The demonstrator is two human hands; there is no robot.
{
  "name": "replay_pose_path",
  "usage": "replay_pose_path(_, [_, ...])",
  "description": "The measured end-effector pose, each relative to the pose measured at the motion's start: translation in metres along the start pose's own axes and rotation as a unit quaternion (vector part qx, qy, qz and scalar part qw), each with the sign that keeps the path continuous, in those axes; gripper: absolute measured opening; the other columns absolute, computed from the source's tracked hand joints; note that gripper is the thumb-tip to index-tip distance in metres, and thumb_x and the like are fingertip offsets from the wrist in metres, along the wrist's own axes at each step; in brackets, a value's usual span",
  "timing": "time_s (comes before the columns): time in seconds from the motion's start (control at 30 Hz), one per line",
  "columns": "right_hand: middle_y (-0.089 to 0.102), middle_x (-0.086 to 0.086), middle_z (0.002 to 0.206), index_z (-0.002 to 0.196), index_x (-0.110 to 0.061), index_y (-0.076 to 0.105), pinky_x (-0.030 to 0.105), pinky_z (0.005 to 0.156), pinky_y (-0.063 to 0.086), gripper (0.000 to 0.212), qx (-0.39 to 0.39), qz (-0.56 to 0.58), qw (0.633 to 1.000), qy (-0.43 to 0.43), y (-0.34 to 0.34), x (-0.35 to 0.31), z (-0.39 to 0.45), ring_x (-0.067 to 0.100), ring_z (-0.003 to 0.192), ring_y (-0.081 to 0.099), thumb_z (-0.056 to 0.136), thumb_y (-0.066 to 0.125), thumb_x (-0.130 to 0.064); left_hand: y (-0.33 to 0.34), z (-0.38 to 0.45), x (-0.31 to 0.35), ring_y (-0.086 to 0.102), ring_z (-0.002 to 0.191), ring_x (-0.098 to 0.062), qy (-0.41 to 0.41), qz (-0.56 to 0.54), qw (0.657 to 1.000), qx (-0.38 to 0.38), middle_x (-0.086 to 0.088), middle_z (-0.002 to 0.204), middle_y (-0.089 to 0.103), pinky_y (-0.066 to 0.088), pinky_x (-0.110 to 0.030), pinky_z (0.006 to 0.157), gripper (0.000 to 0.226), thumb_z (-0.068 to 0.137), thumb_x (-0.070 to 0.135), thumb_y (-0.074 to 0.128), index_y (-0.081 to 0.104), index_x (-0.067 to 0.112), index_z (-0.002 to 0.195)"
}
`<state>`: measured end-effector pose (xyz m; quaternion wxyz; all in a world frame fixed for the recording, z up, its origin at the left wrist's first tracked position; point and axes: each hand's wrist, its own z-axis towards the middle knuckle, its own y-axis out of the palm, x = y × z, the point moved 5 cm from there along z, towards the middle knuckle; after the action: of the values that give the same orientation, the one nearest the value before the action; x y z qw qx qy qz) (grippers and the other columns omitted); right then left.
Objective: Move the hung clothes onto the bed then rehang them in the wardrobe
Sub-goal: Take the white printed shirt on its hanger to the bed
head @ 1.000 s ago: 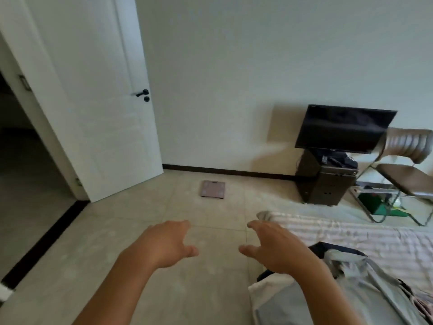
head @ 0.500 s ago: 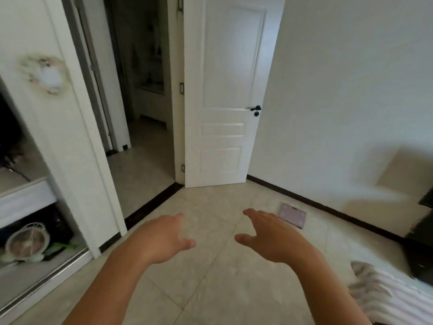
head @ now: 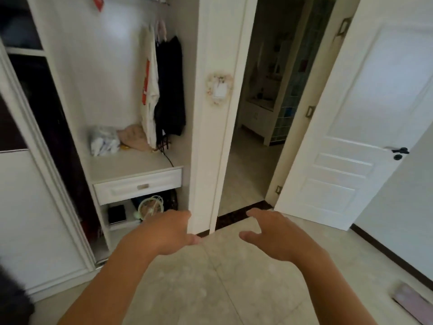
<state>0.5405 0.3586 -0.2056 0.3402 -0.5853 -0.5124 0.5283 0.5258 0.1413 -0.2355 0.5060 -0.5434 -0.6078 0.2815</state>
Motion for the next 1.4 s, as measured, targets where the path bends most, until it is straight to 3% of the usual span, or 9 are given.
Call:
replay_pose_path(0.17, [0.044,-0.005,0.151,0.148,-0.030,0.035,0.039,0.109,0.042,0.063,-0.026,-0.015,0.998,-0.060,0.012,-0.062,0.071,0.019,0.132,0.048,0.094,0.053,-0.057,-0.022,0.014,-0.072,0.051,0.122,-0.019,-0.052,-0.025,0.998,0.017,-0.001,0.145,0.046,0.045,-0.034,0.100,0.068,0.090,0.058,0.055,0.036,0.025,0.147])
replay_pose_path(0.3, [0.044,-0.004,0.151,0.149,-0.029,0.033,0.036,0.107,0.040,0.062,-0.047,-0.025,0.993,-0.102,0.017,-0.098,0.133,0.019,0.131,0.048,0.096,0.051,-0.055,-0.041,0.042,-0.120,0.058,0.108,-0.014,-0.088,-0.032,0.995,0.025,0.003,0.130,0.057,0.050,-0.035,0.094,0.062,0.086,0.061,0.055,0.045,0.028,0.137])
replay_pose_path(0.43, [0.050,-0.002,0.143,0.141,-0.025,0.041,0.033,0.100,0.042,0.050,-0.065,-0.018,0.988,-0.136,0.008,-0.128,0.199,0.019,0.126,0.051,0.098,0.052,-0.048,-0.071,0.085,-0.152,0.052,0.123,-0.018,-0.120,-0.030,0.992,0.022,-0.002,0.142,0.049,0.044,-0.031,0.102,0.065,0.091,0.058,0.055,0.040,0.022,0.143])
replay_pose_path(0.73, [0.050,0.000,0.141,0.141,-0.025,0.040,0.036,0.099,0.044,0.053,-0.032,-0.047,0.983,-0.175,-0.035,-0.176,0.358,0.022,0.121,0.053,0.096,0.051,-0.051,-0.166,0.197,-0.205,0.056,0.111,-0.018,-0.145,-0.016,0.987,0.068,-0.001,0.130,0.054,0.047,-0.036,0.096,0.058,0.093,0.057,0.054,0.042,0.023,0.138])
replay_pose_path(0.87, [0.051,-0.001,0.139,0.141,-0.025,0.041,0.035,0.097,0.043,0.053,-0.034,-0.051,0.982,-0.177,-0.049,-0.195,0.411,0.022,0.121,0.052,0.096,0.051,-0.051,-0.198,0.238,-0.230,0.051,0.122,-0.020,-0.147,-0.021,0.987,0.058,-0.003,0.141,0.048,0.043,-0.036,0.102,0.063,0.093,0.058,0.051,0.039,0.019,0.141])
replay_pose_path(1.07, [0.049,0.002,0.141,0.138,-0.020,0.043,0.035,0.101,0.042,0.051,-0.020,-0.053,0.984,-0.168,-0.070,-0.232,0.483,0.022,0.123,0.051,0.097,0.050,-0.050,-0.249,0.304,-0.277,0.050,0.124,-0.020,-0.119,-0.010,0.989,0.081,-0.005,0.142,0.048,0.042,-0.037,0.104,0.063,0.094,0.059,0.049,0.040,0.017,0.141])
replay_pose_path(1.23, [0.056,0.001,0.134,0.137,-0.021,0.046,0.032,0.096,0.045,0.048,0.003,-0.033,0.989,-0.148,-0.090,-0.274,0.538,0.021,0.118,0.056,0.097,0.053,-0.048,-0.299,0.357,-0.320,0.051,0.120,-0.012,-0.042,-0.035,0.991,0.120,0.008,0.142,0.049,0.044,-0.032,0.102,0.062,0.093,0.055,0.054,0.037,0.030,0.146])
replay_pose_path(1.33, [0.058,0.000,0.131,0.134,-0.022,0.048,0.036,0.097,0.049,0.047,0.028,-0.020,0.989,-0.141,-0.103,-0.298,0.572,0.020,0.114,0.058,0.095,0.056,-0.047,-0.337,0.382,-0.332,0.047,0.110,-0.003,0.013,-0.026,0.990,0.140,0.015,0.128,0.048,0.038,-0.008,0.085,0.048,0.094,0.046,0.058,0.046,0.029,0.137])
replay_pose_path(1.4, [0.059,0.000,0.129,0.133,-0.021,0.049,0.038,0.097,0.049,0.046,0.041,-0.011,0.989,-0.138,-0.112,-0.312,0.592,0.021,0.113,0.059,0.095,0.056,-0.047,-0.363,0.398,-0.342,0.052,0.099,-0.001,0.030,-0.021,0.988,0.148,0.017,0.117,0.053,0.040,-0.009,0.076,0.040,0.092,0.043,0.060,0.052,0.031,0.130])
